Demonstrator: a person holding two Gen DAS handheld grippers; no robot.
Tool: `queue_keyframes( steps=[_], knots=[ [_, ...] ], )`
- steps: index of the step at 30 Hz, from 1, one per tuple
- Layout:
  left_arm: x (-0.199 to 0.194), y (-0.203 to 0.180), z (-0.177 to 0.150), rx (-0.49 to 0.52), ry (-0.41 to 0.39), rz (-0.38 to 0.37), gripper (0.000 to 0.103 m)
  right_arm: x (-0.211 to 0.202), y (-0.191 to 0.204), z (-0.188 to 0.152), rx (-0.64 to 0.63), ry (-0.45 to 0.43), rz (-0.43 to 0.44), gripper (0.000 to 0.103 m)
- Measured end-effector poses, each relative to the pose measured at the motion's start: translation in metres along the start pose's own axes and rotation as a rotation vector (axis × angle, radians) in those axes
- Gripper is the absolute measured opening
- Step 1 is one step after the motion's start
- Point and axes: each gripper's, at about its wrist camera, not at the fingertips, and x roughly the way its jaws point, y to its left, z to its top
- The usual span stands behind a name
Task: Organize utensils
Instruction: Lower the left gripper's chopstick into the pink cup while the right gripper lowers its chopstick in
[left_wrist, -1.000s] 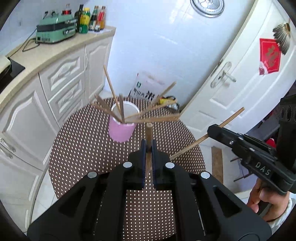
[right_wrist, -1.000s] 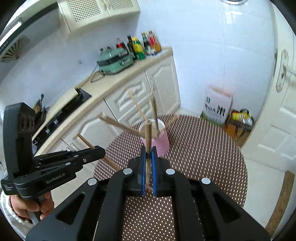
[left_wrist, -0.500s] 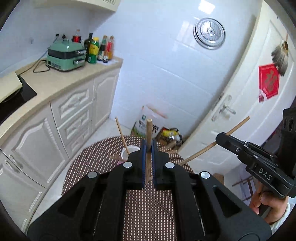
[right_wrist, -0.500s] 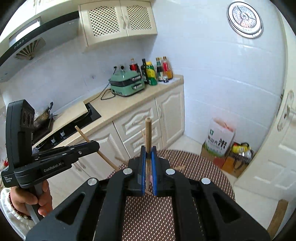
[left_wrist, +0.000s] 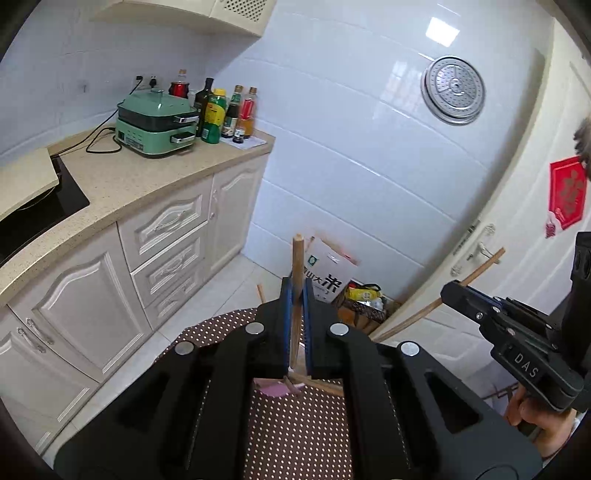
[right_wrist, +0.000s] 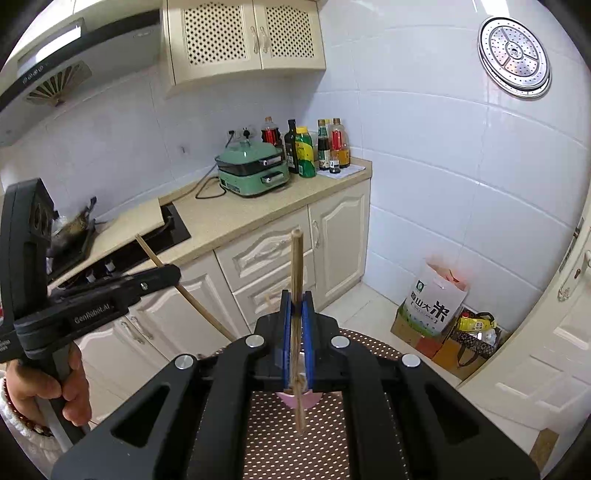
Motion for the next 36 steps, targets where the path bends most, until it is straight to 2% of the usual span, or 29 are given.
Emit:
queue_keyframes(
  steps=[12,18,26,34,36],
  knots=[
    [0.060,0.016,-0.004,-0.020,0.071,0.076,0.006,0.050,-0.020,-0.006,0.006,0.083,0.027,0.004],
    [0.084,0.020,-0.011,-0.017,0.135,0.073,0.006,0.065,-0.025,-0.004,0.012,0.097,0.036,0.004],
    [0.108,0.020,-0.025,0.001,0.231,0.054,0.006,0.085,-0.016,-0.017,-0.039,0.168,0.030,0.005],
    [0.111,0.020,-0.030,-0.031,0.264,0.031,0.007,0.100,-0.021,-0.033,0.002,0.251,0.029,0.005],
    [0.110,0.020,-0.031,-0.024,0.261,0.048,0.007,0.100,-0.022,-0.034,0.022,0.256,0.033,0.006]
  ],
)
